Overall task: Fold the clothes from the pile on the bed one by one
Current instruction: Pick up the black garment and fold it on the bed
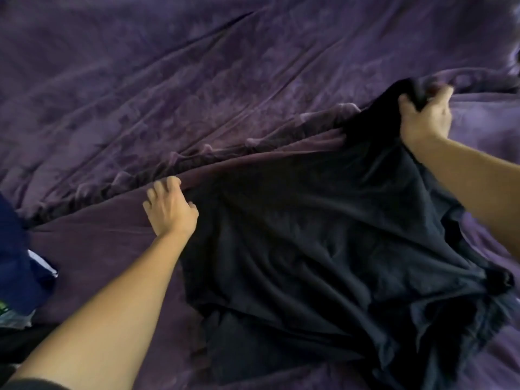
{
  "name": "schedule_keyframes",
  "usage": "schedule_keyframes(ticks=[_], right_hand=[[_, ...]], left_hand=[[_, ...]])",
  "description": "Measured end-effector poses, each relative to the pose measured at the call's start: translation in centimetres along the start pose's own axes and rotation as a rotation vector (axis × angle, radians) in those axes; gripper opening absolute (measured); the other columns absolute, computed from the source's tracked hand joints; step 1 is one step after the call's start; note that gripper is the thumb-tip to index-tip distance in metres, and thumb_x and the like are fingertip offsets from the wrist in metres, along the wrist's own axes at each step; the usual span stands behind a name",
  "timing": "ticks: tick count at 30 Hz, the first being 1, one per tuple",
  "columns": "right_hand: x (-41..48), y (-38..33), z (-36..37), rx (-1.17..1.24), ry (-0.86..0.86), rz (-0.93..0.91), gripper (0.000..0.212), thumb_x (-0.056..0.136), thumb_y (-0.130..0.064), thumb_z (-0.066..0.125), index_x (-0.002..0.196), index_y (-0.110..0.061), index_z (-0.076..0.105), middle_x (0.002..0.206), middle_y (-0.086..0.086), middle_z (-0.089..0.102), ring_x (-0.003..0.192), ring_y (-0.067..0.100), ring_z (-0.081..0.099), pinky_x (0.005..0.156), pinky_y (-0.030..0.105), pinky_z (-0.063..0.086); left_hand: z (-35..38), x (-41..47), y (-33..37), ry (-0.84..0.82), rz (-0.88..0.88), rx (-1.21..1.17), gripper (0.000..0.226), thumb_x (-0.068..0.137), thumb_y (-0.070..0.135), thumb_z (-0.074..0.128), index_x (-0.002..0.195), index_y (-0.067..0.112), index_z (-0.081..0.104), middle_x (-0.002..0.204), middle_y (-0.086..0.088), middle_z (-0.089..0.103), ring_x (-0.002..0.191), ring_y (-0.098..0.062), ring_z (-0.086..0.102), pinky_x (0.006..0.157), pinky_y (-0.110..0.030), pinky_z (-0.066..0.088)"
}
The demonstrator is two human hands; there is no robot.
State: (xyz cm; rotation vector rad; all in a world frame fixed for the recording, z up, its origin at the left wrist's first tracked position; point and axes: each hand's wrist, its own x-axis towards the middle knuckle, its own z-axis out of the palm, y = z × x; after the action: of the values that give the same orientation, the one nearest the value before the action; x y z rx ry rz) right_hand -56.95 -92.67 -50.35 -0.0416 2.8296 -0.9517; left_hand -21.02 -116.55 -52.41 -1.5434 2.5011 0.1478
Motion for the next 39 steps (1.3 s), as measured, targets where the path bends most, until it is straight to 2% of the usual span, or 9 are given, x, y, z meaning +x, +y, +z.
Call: schedule_keyframes(ticks=[4, 8, 12, 18, 22, 26, 30, 33, 39], right_hand=[[-4.0, 4.7, -0.3, -0.278, -0.123, -0.179, 0.077, 0.086, -0.046, 0.059, 0.148, -0.018, 0.024, 0.147, 0.013, 0.035, 0.135, 0.033, 0.032, 0.107, 0.047, 0.028], [-11.9, 9.1, -1.9, -0.352, -0.119, -0.493, 0.043, 0.082, -0.035, 0.056, 0.121, -0.016, 0.054, 0.120, 0.013, 0.054, 0.110, 0.037, 0.049, 0.087, 0.045, 0.041], [-21.6, 14.7, -4.5, -0.299, -0.471, -0.584, 0.022, 0.079, -0.039, 0.049, 0.081, -0.022, 0.063, 0.079, -0.002, 0.063, 0.075, 0.026, 0.063, 0.061, 0.031, 0.050], [-31.8, 25.6, -7.4, -0.752, -0.893, -0.630, 0.090, 0.045, -0.075, 0.056, 0.122, -0.029, 0.059, 0.124, -0.001, 0.059, 0.112, 0.020, 0.058, 0.079, 0.039, 0.054], [-32.4, 27.7, -8.2, -0.782, -0.749, -0.491, 0.094, 0.038, -0.038, 0.086, 0.126, -0.024, 0.056, 0.132, 0.012, 0.056, 0.117, 0.032, 0.056, 0.079, 0.044, 0.053], [-31.0, 27.7, -10.6, -0.653, -0.410, -0.199, 0.050, 0.068, -0.002, 0.064, 0.115, -0.018, 0.061, 0.107, 0.011, 0.065, 0.098, 0.035, 0.061, 0.070, 0.041, 0.052], [-29.2, 26.4, -13.2, -0.448, -0.268, 0.007, 0.029, 0.083, -0.006, 0.051, 0.104, -0.019, 0.066, 0.096, 0.021, 0.069, 0.088, 0.041, 0.061, 0.071, 0.040, 0.044], [-29.1, 25.4, -14.4, -0.353, -0.218, -0.043, 0.032, 0.084, -0.017, 0.043, 0.104, -0.019, 0.068, 0.101, 0.018, 0.069, 0.094, 0.040, 0.061, 0.077, 0.042, 0.046], [-31.3, 27.9, -15.4, -0.295, -0.193, -0.258, 0.046, 0.075, -0.021, 0.035, 0.109, -0.019, 0.067, 0.109, 0.008, 0.069, 0.099, 0.034, 0.062, 0.082, 0.041, 0.050]], left_hand=[[2.0, -3.3, 0.9, -0.034, 0.118, -0.005, 0.028, 0.076, 0.019, 0.071, 0.101, 0.017, 0.058, 0.113, -0.013, 0.053, 0.107, -0.035, 0.046, 0.086, -0.046, 0.038], [4.3, -11.2, 2.1, -0.213, 0.445, 0.008, 0.022, 0.062, 0.020, 0.080, 0.068, 0.019, 0.059, 0.074, -0.005, 0.058, 0.076, -0.031, 0.057, 0.065, -0.038, 0.044], [6.4, -19.2, 1.8, -0.540, 0.654, 0.220, 0.039, 0.078, 0.044, 0.067, 0.110, 0.024, 0.058, 0.114, -0.002, 0.055, 0.110, -0.025, 0.048, 0.090, -0.040, 0.037], [9.7, -22.6, 0.1, -0.454, 0.682, 0.368, 0.065, 0.073, 0.032, 0.074, 0.128, 0.027, 0.039, 0.128, -0.004, 0.040, 0.119, -0.024, 0.040, 0.096, -0.041, 0.033], [11.2, -22.9, -1.1, -0.306, 0.679, 0.330, 0.052, 0.059, 0.009, 0.080, 0.106, 0.020, 0.059, 0.103, -0.006, 0.055, 0.095, -0.027, 0.053, 0.075, -0.040, 0.044], [10.6, -22.7, -1.8, -0.181, 0.640, 0.234, 0.031, 0.055, -0.008, 0.076, 0.073, 0.011, 0.060, 0.076, -0.009, 0.054, 0.071, -0.031, 0.056, 0.055, -0.039, 0.049], [8.7, -25.6, -2.0, -0.311, 0.663, 0.190, 0.018, 0.079, 0.017, 0.067, 0.094, 0.016, 0.058, 0.096, -0.005, 0.056, 0.093, -0.027, 0.056, 0.078, -0.041, 0.047], [9.4, -30.6, -1.8, -0.524, 0.633, 0.246, 0.046, 0.085, 0.047, 0.058, 0.123, 0.023, 0.046, 0.122, -0.002, 0.047, 0.118, -0.025, 0.045, 0.096, -0.040, 0.037], [13.2, -33.8, -0.4, -0.370, 0.460, 0.226, 0.023, 0.090, 0.018, 0.052, 0.113, 0.019, 0.055, 0.115, -0.002, 0.054, 0.114, -0.023, 0.046, 0.089, -0.035, 0.043]])
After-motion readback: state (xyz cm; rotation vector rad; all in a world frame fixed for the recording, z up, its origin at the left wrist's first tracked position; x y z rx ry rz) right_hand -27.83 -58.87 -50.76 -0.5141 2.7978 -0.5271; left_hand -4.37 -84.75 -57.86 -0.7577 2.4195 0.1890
